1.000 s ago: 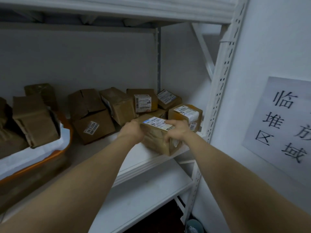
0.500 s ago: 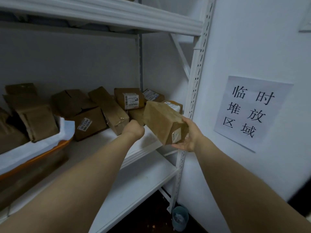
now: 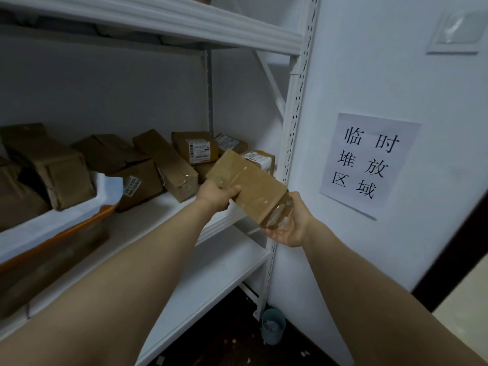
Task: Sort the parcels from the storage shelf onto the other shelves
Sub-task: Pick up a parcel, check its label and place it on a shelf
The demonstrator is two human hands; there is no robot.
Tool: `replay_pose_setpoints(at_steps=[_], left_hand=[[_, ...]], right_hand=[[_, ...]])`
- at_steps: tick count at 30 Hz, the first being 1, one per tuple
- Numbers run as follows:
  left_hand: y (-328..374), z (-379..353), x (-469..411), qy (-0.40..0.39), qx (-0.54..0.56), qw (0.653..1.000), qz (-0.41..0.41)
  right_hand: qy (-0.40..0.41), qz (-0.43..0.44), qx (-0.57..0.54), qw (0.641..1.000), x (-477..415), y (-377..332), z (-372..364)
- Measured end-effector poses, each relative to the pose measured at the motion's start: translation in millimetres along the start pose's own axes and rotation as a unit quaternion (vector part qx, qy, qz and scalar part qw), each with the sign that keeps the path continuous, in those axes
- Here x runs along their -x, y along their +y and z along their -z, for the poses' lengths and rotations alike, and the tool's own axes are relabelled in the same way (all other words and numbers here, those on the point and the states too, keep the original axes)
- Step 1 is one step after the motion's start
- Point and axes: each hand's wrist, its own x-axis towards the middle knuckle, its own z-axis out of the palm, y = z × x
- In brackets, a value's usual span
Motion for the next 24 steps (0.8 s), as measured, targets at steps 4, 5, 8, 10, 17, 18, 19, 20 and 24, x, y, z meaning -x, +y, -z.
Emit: replay_pose_setpoints(at_steps=[4,5,8,10,17,18,19,20,24], left_hand=[[10.9,6.6,11.2,-0.085,0.096,0.988,0.080],[13.7,6.5,13.4,-0.121,0.128,0.980,0.093],[18.5,-3.1,14.5,-0.159,0.156,0.971,0.091],[17.3,-14.4,12.7,-0.125,0.138,0.979,0.087],[14.5,-61.7,13.9,-0.026,-0.224,0.973,-0.037],[15.6,-69.1,18.2,-0.015,-0.276,0.959,-0.061],[16.0,-76.0,21.9,-0.011,-0.307,0.948,-0.079],[15.3,-82.0,23.3,-0.004,-0.335,0.937,-0.095],[12.4,-103.3,30.1,0.038,-0.443,0.883,-0.152]], right_hand=[[-0.040,0.015,-0.012,0.999,3.4,-1.9,4.7],[-0.051,0.021,-0.010,0.998,3.8,-3.2,6.2],[-0.074,0.040,-0.010,0.996,9.6,-9.1,14.1],[-0.082,0.053,0.002,0.995,14.9,-12.8,23.3],[-0.036,0.123,0.111,0.986,20.7,-33.1,56.4],[-0.043,0.146,0.105,0.983,22.5,-37.4,60.1],[-0.044,0.167,0.100,0.980,23.4,-41.2,63.7],[-0.040,0.182,0.099,0.977,24.1,-44.1,67.4],[-0.020,0.207,0.192,0.959,28.9,-47.5,77.1]])
